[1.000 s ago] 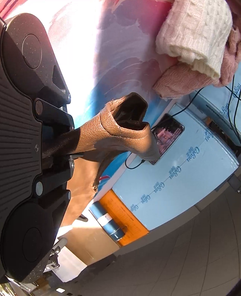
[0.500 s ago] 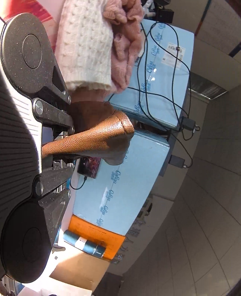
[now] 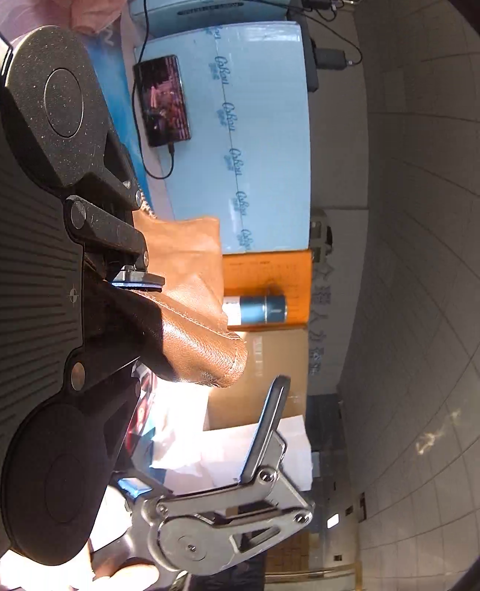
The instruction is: Fold clothes
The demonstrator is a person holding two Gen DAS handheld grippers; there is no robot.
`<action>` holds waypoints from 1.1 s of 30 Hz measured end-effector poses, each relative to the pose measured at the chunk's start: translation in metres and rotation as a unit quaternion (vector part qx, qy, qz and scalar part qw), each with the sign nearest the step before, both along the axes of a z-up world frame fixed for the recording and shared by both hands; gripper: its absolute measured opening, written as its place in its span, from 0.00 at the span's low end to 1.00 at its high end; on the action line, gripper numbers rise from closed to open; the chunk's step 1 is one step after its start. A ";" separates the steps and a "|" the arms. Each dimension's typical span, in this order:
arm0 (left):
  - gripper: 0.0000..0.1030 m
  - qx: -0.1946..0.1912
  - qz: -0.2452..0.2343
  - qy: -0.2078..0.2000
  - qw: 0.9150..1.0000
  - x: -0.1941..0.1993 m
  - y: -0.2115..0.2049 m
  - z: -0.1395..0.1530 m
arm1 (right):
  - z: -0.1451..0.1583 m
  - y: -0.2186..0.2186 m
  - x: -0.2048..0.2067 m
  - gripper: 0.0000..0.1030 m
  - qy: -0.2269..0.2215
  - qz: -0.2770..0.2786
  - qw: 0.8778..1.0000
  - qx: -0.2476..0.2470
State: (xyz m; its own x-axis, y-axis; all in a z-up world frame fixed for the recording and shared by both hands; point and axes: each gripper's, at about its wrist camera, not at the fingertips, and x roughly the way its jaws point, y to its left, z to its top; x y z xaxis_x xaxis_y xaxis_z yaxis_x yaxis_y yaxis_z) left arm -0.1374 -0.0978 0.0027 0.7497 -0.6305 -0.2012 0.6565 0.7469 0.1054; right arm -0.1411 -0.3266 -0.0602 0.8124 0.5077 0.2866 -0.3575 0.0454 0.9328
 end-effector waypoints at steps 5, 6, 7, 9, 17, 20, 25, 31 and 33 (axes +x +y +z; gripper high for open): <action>0.14 0.065 -0.050 0.008 0.997 -0.009 -0.015 -0.018 | 0.018 -0.015 -0.002 1.00 0.039 -0.039 0.994 -0.097; 0.17 0.068 -0.062 0.021 0.996 -0.006 -0.014 -0.018 | 0.023 -0.016 -0.003 1.00 0.048 -0.046 0.990 -0.121; 0.20 0.066 -0.074 0.035 0.995 -0.003 -0.013 -0.018 | 0.027 -0.014 -0.003 1.00 0.057 -0.050 0.986 -0.148; 0.50 0.059 -0.104 0.074 0.990 0.003 -0.007 -0.016 | 0.037 -0.004 -0.004 1.00 0.075 -0.062 0.970 -0.222; 0.94 0.020 -0.197 0.192 0.961 0.051 0.075 0.024 | 0.040 0.027 -0.006 0.99 0.128 -0.095 0.912 -0.379; 0.98 -0.010 -0.065 0.179 0.982 0.090 0.095 0.027 | 0.034 0.033 -0.001 0.85 0.149 -0.113 0.903 -0.388; 0.98 -0.045 -0.007 0.265 0.963 0.158 0.090 -0.001 | 0.036 0.045 -0.010 0.19 0.177 -0.189 0.871 -0.418; 0.98 -0.061 -0.034 0.306 0.949 0.159 0.107 -0.020 | 0.057 0.063 -0.028 0.14 0.124 -0.241 0.849 -0.454; 0.98 -0.044 -0.034 0.302 0.952 0.155 0.106 -0.020 | 0.054 0.070 -0.022 0.16 0.144 -0.249 0.823 -0.490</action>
